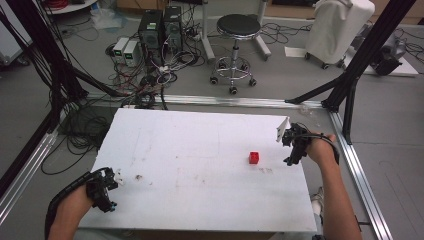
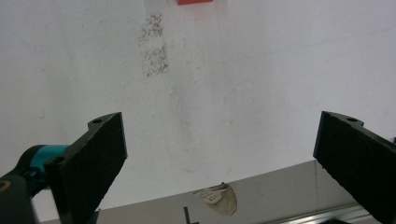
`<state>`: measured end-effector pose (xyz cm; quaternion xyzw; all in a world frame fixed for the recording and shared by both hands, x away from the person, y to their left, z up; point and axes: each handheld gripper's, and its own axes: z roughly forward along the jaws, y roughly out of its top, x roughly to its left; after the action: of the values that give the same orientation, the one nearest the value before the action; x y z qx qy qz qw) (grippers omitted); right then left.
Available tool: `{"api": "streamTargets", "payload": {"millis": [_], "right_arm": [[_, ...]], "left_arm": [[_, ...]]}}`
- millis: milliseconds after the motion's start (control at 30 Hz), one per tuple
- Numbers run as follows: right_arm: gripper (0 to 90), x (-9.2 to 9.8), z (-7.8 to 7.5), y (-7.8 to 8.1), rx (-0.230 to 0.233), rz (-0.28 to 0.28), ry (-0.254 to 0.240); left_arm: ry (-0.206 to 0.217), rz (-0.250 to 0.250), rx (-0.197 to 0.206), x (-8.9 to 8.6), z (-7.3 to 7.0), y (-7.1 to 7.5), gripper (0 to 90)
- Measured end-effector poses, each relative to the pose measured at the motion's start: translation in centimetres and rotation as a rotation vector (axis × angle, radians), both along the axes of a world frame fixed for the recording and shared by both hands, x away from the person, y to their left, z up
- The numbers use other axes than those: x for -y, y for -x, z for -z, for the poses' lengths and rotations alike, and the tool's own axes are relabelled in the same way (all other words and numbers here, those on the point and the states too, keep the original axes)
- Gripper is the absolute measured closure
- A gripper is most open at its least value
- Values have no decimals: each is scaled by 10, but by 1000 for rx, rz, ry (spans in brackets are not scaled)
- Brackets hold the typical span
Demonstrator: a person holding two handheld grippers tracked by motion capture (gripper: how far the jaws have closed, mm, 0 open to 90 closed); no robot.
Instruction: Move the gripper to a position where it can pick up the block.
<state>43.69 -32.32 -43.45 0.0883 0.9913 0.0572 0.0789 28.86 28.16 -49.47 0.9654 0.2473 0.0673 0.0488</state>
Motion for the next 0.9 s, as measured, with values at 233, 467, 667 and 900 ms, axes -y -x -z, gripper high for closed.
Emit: {"api": "streamTargets", "payload": {"millis": [233,467,667,900], "right_arm": [[18,-19,-7,-10,-2,-49,16],[18,-38,1,-18,-23,-88,22],[19,-57,17,-26,-53,-119,41],[18,-70,34,-30,-78,-145,49]], "left_arm": [[-1,4,-1,1,0,0,223],[1,4,6,1,-1,0,223],[0,6,2,1,-2,0,223],[2,1,3,0,-1,-1,223]]}}
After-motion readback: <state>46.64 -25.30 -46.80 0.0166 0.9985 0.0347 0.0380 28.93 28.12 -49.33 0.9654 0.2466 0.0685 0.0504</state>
